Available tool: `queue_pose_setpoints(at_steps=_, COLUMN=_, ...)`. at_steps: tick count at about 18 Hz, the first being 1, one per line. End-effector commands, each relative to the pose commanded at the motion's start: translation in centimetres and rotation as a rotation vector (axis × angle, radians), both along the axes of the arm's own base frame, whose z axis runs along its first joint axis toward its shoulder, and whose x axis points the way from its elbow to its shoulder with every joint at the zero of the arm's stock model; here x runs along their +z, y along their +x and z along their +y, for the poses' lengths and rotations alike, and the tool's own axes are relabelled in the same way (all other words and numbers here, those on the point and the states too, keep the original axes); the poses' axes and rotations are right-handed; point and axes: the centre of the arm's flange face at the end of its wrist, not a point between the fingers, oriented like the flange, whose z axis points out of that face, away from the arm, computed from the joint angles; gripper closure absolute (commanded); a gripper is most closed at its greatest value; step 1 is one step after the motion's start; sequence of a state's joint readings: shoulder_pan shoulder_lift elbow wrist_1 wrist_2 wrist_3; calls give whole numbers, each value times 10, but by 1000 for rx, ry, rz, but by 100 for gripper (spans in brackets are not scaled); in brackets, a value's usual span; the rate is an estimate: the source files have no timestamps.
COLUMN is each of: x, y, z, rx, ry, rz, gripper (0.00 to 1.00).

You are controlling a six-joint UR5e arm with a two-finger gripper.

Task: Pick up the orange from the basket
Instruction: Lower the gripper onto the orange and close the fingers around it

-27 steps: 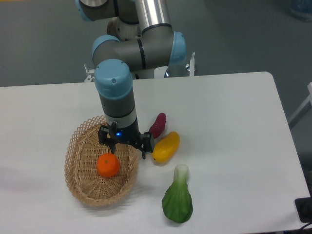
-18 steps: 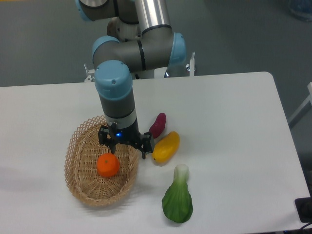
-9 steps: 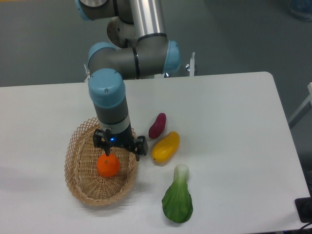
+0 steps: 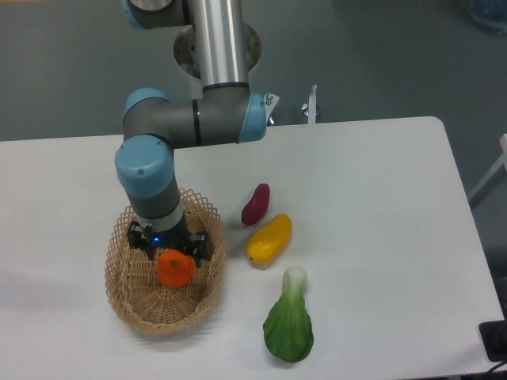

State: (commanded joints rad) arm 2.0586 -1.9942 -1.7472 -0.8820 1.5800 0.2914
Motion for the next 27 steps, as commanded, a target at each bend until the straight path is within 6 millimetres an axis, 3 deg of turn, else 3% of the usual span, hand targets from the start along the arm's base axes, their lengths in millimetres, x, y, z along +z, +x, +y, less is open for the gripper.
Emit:
queue_pose_setpoints(at_steps=3, x=-13, y=-1, z=2, rx=-2, ry=-15, rz=-8, gripper=0)
queue_pose_setpoints(at_steps=8, x=-5, y=-4, z=6, rx=-11, ry=3, rz=3, gripper=0)
queue_pose_setpoints(at_steps=20, x=-24, y=-7, z=9, rx=1, ry=-11, rz=7, gripper=0)
queue_pose_setpoints(at_steps=24, x=-23, y=-8, z=9, rx=-1, ry=-11, rz=7, gripper=8)
queue_pose_setpoints(at_steps=27, x=-22, y=-9, z=10, rx=-1, ry=-8, rz=8, gripper=20)
